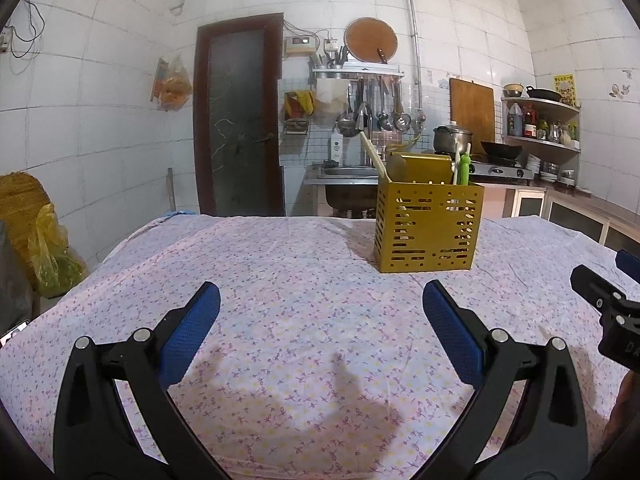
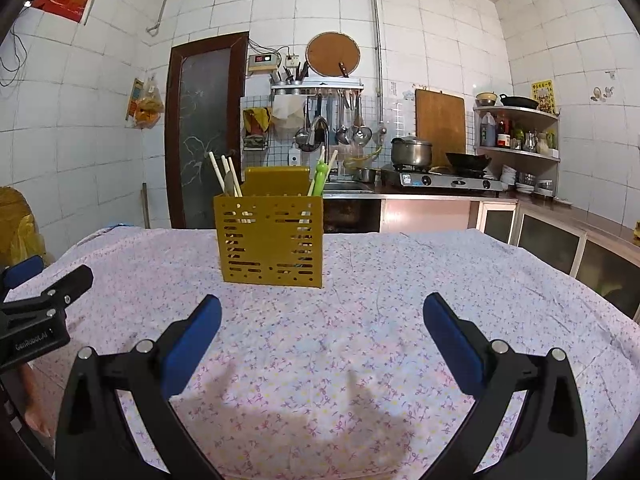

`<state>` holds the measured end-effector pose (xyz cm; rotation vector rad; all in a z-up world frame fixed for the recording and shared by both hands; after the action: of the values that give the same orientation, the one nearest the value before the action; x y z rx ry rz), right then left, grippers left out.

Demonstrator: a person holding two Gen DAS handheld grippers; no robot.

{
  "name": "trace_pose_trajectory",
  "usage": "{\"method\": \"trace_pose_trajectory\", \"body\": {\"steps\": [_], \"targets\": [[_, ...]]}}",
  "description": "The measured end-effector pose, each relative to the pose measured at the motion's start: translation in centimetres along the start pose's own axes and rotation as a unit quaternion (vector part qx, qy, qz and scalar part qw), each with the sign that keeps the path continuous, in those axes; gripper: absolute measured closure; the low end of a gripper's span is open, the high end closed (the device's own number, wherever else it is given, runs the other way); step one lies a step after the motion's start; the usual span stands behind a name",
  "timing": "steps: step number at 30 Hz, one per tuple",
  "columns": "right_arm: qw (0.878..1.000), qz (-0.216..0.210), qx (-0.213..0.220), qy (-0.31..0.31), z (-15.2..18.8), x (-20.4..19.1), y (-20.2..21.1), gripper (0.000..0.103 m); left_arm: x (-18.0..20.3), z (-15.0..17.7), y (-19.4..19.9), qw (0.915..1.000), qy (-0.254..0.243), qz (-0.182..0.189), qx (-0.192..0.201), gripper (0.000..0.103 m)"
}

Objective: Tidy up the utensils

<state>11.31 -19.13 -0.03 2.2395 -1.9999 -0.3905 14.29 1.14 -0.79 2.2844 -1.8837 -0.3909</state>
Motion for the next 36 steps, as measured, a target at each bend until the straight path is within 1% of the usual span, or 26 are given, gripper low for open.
{"method": "trace_pose_trajectory", "body": {"steps": [19, 36], "targets": [[1.0, 0.0, 0.002, 0.012, 0.0, -0.3, -0.1, 0.004, 0.3, -0.2, 1.1, 0.9998, -0.005, 0.005, 0.018, 0.005], [1.0, 0.0, 0.002, 0.013, 0.0, -0.4, -0.1, 0.004, 0.3, -0.2, 1.0, 0.9999, -0.002, 0.006, 0.014, 0.005]]}}
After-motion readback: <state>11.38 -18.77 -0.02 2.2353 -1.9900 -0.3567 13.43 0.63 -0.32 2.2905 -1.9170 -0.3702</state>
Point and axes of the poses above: each gripper's, at about its wrist camera, not at the fingertips, and y roughly against the way its jaws point, x to its right, z to its underside, the point moved 5 cm from there along -y, roughly the way its jaws point, and after that the axes turned 15 degrees about -z, right-handed, at the moved point
